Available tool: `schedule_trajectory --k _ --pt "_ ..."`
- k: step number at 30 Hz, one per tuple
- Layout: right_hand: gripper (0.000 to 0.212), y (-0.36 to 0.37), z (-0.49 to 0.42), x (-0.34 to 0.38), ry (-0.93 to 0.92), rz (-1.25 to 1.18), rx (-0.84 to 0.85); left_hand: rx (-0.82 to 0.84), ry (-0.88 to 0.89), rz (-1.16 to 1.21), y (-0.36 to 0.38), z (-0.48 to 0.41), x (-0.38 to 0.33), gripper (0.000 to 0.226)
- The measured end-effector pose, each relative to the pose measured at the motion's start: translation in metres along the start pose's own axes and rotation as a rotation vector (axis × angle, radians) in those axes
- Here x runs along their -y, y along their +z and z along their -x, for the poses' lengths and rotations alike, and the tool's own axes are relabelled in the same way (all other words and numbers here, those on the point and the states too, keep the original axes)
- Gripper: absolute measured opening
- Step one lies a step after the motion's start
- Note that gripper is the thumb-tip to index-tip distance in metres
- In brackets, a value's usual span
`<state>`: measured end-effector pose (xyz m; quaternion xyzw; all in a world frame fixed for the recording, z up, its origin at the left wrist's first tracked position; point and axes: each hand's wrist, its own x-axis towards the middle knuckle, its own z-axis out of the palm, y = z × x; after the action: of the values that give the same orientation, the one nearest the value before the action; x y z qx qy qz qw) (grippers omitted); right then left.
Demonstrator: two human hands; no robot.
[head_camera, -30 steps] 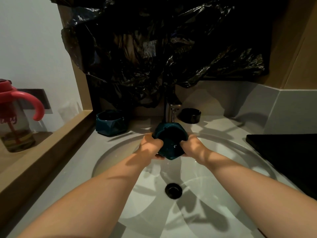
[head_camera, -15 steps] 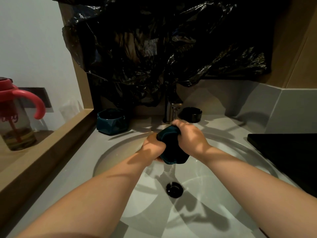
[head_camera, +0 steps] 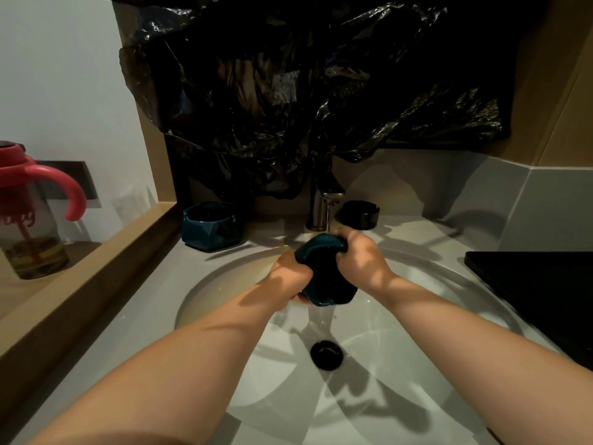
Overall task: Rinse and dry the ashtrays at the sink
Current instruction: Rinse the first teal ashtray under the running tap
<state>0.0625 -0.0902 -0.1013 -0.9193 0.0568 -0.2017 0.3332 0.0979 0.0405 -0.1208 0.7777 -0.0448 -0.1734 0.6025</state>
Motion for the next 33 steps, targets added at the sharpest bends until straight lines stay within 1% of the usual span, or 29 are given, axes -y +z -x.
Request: schedule_trajectory --k 1,2,3,5,7,8,9,10,12,14,16,17,19,22,24,26,28,29,31,33 --pt "0.030 0.000 0.001 0.002 -0.069 0.090 -0.002 -0.004 0.008 -0.040 0.002 0.002 0.000 0.028" --pt "0.031 0.001 0.001 -0.001 -0.087 0.139 0.007 -0.016 0.012 -0.067 0.004 0.002 -0.001 0.026" --pt "0.030 0.001 0.002 -0.004 -0.066 0.125 0.016 -0.030 0.016 -0.081 0.005 0.002 -0.001 0.027" --pt "0.027 0.001 0.002 -0.010 0.058 0.000 0.041 -0.077 0.013 -0.071 0.005 -0.001 -0.002 0.035" --pt "0.030 0.001 0.000 -0.012 0.195 -0.162 0.086 -0.101 -0.002 0.012 0.003 -0.002 -0.003 0.039" --pt "0.033 0.003 -0.001 -0.013 0.237 -0.217 0.105 -0.090 -0.013 0.060 0.001 -0.002 -0.003 0.040" --pt "0.033 0.004 -0.003 -0.014 0.249 -0.217 0.109 -0.057 -0.024 0.099 0.000 -0.002 -0.003 0.042" --pt "0.031 0.005 -0.004 -0.015 0.233 -0.168 0.098 -0.018 -0.031 0.115 -0.002 -0.003 -0.003 0.044" --pt "0.023 0.003 -0.005 -0.015 0.159 0.017 0.075 0.019 -0.016 0.061 -0.002 -0.002 -0.002 0.045" --pt "0.021 -0.002 -0.003 -0.011 0.043 0.277 0.123 0.023 0.065 -0.078 -0.002 -0.002 -0.002 0.045" --pt "0.025 -0.003 0.001 -0.004 -0.093 0.519 0.175 0.060 0.133 -0.242 -0.001 0.001 -0.001 0.044" --pt "0.025 -0.003 0.004 -0.001 -0.138 0.577 0.185 0.081 0.146 -0.300 0.000 0.002 -0.001 0.043" --pt "0.022 -0.003 0.006 0.002 -0.177 0.595 0.171 0.088 0.126 -0.324 -0.001 0.003 -0.001 0.038" --pt "0.019 -0.005 0.004 -0.002 -0.178 0.483 0.092 0.030 0.052 -0.240 -0.003 0.003 -0.003 0.032" --pt "0.021 -0.005 0.000 -0.007 -0.069 0.276 0.073 0.007 -0.011 -0.104 -0.003 0.002 -0.004 0.033" --pt "0.022 -0.004 -0.002 -0.011 0.162 -0.015 0.140 -0.014 -0.050 0.041 -0.003 0.001 -0.004 0.033" --pt "0.022 0.000 -0.001 -0.014 0.440 -0.308 0.284 -0.021 -0.072 0.139 -0.004 -0.001 -0.004 0.038" --pt "0.026 0.001 0.000 -0.015 0.514 -0.385 0.315 -0.011 -0.082 0.155 -0.005 -0.001 -0.004 0.041" --pt "0.030 0.004 -0.004 -0.016 0.559 -0.410 0.281 0.032 -0.100 0.133 -0.006 0.001 -0.004 0.043" --pt "0.026 0.002 -0.006 -0.013 0.538 -0.310 0.223 0.068 -0.092 0.050 -0.004 0.002 -0.004 0.043"
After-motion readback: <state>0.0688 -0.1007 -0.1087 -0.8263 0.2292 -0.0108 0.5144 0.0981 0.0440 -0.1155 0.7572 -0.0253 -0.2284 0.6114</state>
